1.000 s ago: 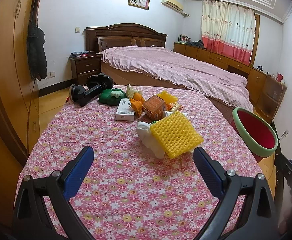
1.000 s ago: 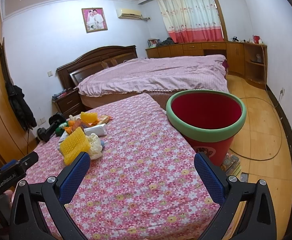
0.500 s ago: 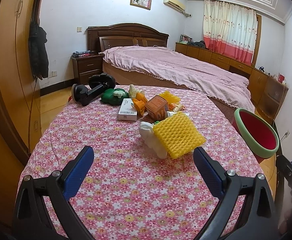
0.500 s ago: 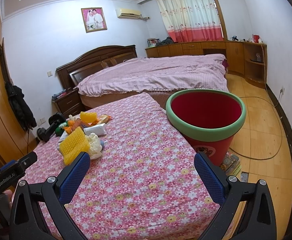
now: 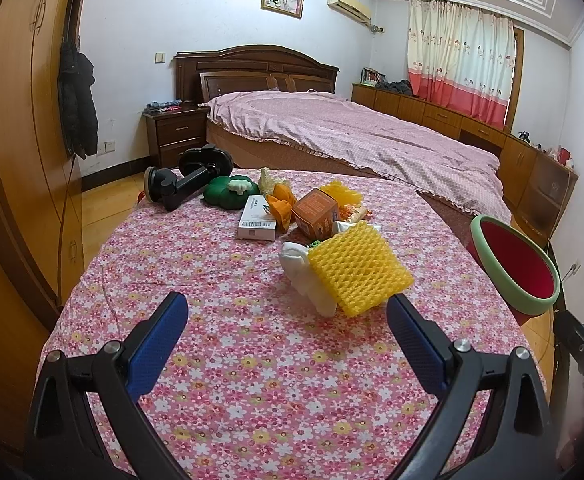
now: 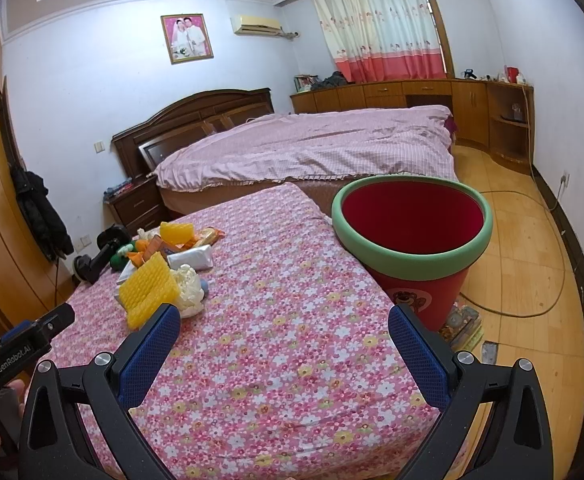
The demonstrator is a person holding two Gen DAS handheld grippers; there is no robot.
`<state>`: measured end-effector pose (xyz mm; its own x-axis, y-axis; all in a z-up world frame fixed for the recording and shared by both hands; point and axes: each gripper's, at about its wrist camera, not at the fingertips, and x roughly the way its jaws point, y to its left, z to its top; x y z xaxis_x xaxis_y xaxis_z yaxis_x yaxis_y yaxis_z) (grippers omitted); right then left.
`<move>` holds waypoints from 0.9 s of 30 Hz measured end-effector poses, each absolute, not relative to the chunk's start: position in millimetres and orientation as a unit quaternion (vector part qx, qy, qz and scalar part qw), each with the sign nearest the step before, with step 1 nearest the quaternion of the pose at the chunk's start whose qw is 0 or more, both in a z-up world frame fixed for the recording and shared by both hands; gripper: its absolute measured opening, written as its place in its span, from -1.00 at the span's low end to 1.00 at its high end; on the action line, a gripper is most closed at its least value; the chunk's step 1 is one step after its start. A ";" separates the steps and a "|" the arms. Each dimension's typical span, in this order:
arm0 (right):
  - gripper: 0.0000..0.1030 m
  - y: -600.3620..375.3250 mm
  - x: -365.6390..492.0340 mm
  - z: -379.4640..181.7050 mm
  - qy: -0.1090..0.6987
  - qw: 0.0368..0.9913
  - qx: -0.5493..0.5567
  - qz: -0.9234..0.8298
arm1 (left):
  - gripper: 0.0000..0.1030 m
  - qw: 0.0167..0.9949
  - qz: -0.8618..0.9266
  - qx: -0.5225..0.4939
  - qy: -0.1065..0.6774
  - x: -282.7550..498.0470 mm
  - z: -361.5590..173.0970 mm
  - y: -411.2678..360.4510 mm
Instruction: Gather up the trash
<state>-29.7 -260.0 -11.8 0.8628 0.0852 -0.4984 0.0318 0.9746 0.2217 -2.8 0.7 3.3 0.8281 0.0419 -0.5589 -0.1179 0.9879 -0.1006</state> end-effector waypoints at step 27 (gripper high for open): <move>1.00 -258.6 -24.8 -13.6 0.263 0.959 0.107 0.016 | 0.92 0.952 0.046 -0.064 0.297 5.0 -0.9 6.2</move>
<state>-24.8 -258.6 -13.6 0.8615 0.0871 -0.5002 0.0254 0.9765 0.2139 5.0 6.2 -0.9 0.8195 0.0495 -0.5709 -0.1254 0.9876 -0.0944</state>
